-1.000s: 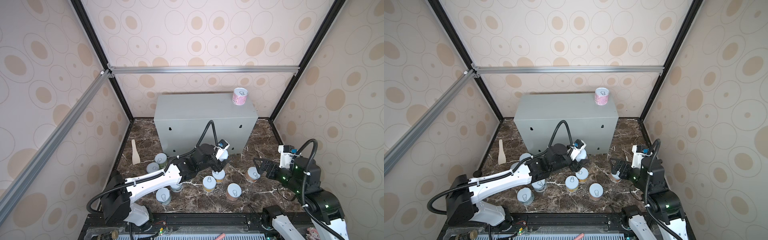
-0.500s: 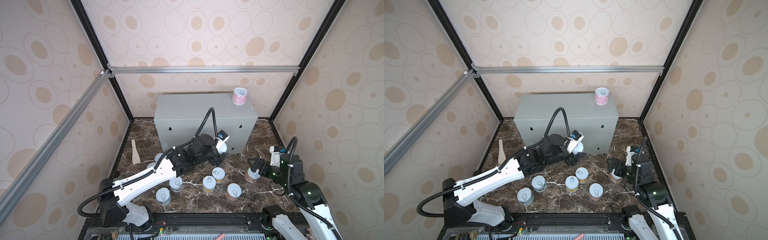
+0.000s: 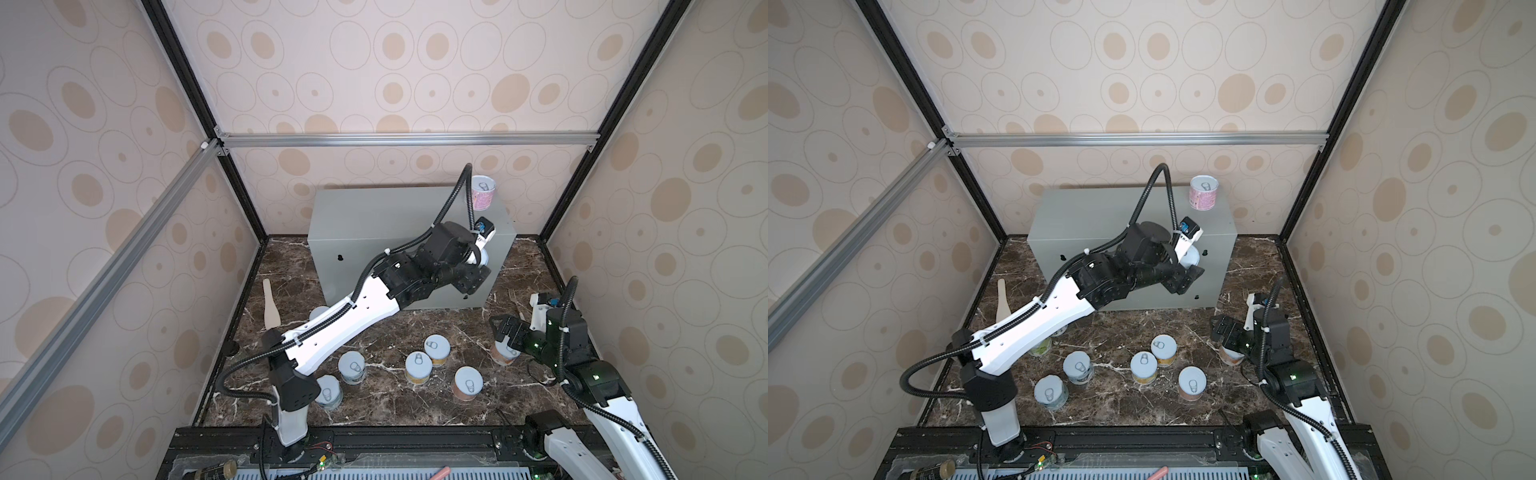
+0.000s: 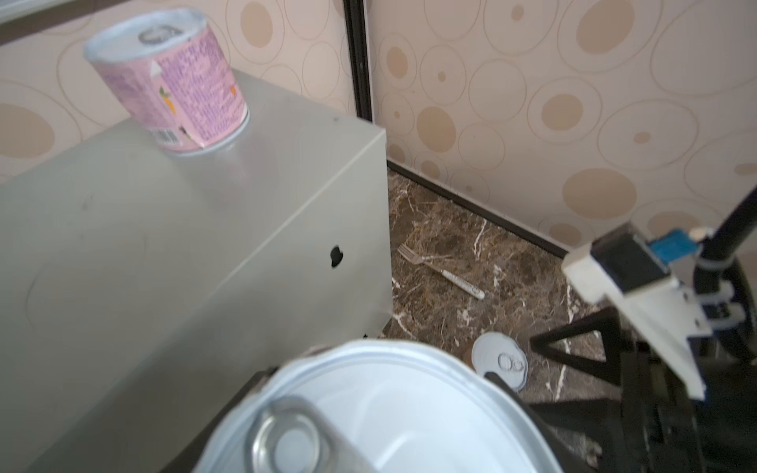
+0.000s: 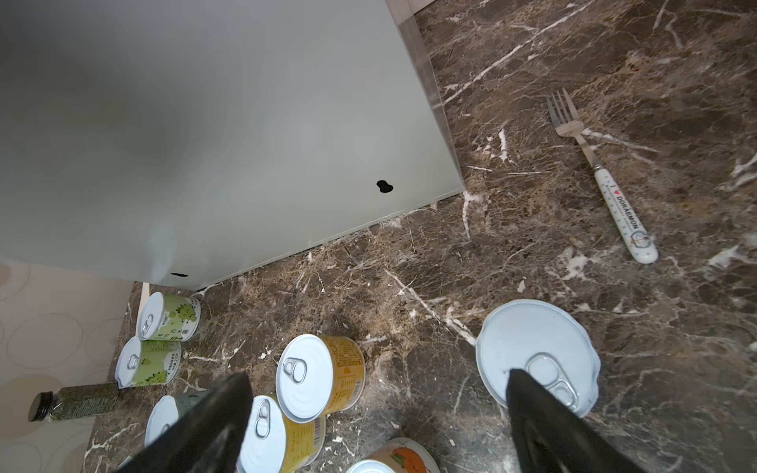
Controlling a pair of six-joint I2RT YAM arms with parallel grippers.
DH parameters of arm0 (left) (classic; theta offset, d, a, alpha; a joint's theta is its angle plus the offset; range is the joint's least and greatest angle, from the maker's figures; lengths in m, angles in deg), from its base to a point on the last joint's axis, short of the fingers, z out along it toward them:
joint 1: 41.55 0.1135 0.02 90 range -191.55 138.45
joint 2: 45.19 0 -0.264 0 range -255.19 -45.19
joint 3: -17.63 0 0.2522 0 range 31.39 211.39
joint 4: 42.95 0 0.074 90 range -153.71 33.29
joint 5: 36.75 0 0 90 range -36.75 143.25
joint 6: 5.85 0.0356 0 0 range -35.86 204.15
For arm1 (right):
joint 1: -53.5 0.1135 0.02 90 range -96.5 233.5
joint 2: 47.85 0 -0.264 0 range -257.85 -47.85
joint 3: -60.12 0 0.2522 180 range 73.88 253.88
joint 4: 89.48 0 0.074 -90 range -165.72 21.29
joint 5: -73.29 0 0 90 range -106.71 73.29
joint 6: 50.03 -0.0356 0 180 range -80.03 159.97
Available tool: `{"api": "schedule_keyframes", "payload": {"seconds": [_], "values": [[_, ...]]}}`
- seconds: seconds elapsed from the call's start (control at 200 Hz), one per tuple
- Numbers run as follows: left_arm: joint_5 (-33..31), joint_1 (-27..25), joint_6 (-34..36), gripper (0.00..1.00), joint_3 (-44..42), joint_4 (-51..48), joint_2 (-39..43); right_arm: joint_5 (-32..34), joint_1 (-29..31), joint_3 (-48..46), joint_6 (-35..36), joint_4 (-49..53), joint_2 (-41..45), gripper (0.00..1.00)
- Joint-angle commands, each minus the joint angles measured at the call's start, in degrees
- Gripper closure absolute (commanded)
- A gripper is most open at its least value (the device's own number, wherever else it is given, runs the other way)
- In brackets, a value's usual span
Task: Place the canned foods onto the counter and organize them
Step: 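Raise the pink can over the cabinet top and lower it beside the other pink can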
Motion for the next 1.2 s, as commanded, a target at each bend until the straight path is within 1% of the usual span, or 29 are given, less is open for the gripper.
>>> {"api": "schedule_keyframes", "payload": {"seconds": [0.0,0.025,0.04,0.095,0.14,0.53,0.775,0.915,1.04,1.195], "values": [[0.02,1.26,-0.56,0.41,19.78,-7.38,-8.02,0.1,-0.28,-1.18,-0.62,-2.65,0.01,0.01],[0.24,1.55,-0.69,0.41,24.75,-8.88,-10.56,0.05,-0.28,-1.35,-0.67,-2.7,0.09,0.01],[0.32,1.71,-0.86,0.41,26.01,-9.02,-11.12,-0.09,-0.28,-1.51,-0.62,-2.86,0.15,0.01],[1.52,2.72,-1.76,0.42,23.18,-5.16,-10.27,-0.24,-0.26,-1.93,-0.62,-2.93,0.37,0.01],[1.2,3.44,-2.41,0.42,21.67,-3.13,-10.1,-0.48,-0.27,-2.34,-0.55,-2.91,0.64,0.01],[-7.1,4.92,-1.15,0.43,23.12,4.93,-12.55,-1.92,-0.28,-4.66,0.69,-4.06,0.56,0.01],[-5.21,6.91,-1.76,0.44,24.17,7.93,-15.77,-2.23,-0.28,-5.28,0.96,-4.61,0.02,0.01],[-5.53,7.89,-1.62,0.44,25.85,7.73,-18.63,-1.99,-0.28,-5.71,1.47,-4.25,0.08,0.01],[-4.72,9.24,-2.59,0.44,25.92,8.29,-19.41,-1.87,-0.28,-6.26,1.63,-4.04,0.11,0.01],[-4.4,10.03,-2.73,0.41,25.84,9.09,-19.98,-1.93,-0.28,-6.59,1.51,-4.43,-0.41,0.01]]}}
